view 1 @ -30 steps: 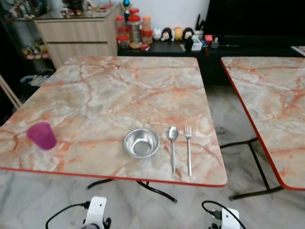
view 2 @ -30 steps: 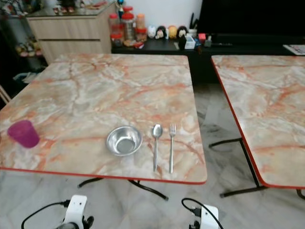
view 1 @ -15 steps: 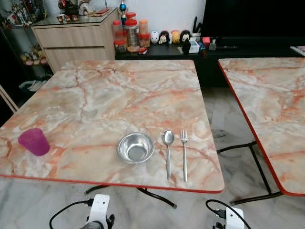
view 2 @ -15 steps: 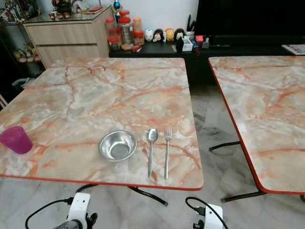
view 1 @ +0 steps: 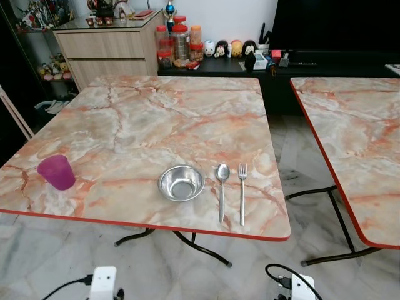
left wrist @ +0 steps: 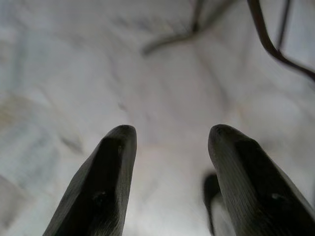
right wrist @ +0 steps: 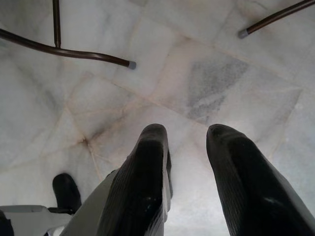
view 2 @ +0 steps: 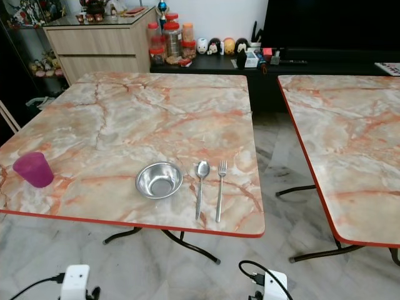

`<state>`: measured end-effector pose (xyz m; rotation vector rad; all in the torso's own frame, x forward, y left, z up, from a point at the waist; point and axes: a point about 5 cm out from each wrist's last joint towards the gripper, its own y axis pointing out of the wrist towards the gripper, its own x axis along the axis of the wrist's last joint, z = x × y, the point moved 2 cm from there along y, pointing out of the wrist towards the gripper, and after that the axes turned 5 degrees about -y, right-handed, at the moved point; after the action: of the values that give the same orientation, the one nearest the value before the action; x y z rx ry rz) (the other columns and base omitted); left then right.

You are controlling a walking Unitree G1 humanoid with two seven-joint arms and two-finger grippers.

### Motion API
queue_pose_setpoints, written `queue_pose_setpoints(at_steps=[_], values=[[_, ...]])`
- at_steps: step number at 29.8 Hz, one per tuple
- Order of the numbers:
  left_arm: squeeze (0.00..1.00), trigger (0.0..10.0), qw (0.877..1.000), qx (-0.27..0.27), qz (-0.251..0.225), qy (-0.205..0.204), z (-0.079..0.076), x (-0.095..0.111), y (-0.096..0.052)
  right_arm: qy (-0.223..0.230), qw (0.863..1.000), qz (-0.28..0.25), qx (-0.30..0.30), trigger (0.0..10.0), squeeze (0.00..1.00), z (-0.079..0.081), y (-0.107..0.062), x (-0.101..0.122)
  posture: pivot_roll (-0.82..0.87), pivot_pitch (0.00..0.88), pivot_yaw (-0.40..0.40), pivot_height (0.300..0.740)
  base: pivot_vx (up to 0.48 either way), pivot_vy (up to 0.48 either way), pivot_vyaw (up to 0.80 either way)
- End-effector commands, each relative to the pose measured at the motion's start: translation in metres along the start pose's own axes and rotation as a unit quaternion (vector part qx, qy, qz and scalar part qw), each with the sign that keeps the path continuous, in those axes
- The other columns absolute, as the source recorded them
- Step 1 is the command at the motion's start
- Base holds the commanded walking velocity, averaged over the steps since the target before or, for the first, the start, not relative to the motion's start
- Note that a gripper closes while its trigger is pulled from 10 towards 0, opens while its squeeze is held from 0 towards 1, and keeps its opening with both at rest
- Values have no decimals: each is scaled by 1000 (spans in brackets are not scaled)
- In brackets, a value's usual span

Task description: Setting the table

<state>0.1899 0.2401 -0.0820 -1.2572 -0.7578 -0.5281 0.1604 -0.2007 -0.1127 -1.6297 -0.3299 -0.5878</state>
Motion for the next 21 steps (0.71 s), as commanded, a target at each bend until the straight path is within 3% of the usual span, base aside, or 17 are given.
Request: queue_pose_setpoints(at_steps=[1, 5, 8, 10, 14, 15, 19, 21], values=[[0, 10000, 997, 37, -62, 9, 14, 16, -1, -6, 1000, 1, 4, 10000, 0, 2, 0, 1, 38, 0, 12, 725, 0, 0, 0], [0, 10000, 987, 75, -139, -1, 25, 34, -9, -9, 1000, 3, 5, 10000, 0, 2, 0, 0, 48, 0, 9, 725, 0, 0, 0], [0, 10000, 971, 110, -211, 27, 32, 53, -21, -13, 1000, 4, 8, 10000, 0, 2, 0, -1, 59, 0, 8, 725, 0, 0, 0], [0, 10000, 969, 113, -219, 28, 33, 54, -23, -14, 1000, 4, 8, 10000, 0, 2, 0, -1, 59, 0, 8, 725, 0, 0, 0], [0, 10000, 942, 150, -299, 40, 39, 78, -46, -16, 1000, 4, 10, 10000, 0, 3, 0, 0, 66, 0, 0, 725, 0, 0, 0], [0, 10000, 930, 141, -337, 50, 35, 96, -52, -17, 1000, 3, 10, 10000, 0, 3, 0, 1, 72, 0, -3, 725, 0, 0, 0], [0, 10000, 914, 99, -386, 74, 18, 128, -55, -22, 1000, 4, 12, 10000, 0, 3, 1, 2, 77, 0, -8, 725, 0, 0, 0], [0, 10000, 902, 51, -422, 82, -4, 165, -55, -24, 1000, 3, 12, 10000, 0, 3, 1, 4, 73, 0, -8, 725, 0, 0, 0]])
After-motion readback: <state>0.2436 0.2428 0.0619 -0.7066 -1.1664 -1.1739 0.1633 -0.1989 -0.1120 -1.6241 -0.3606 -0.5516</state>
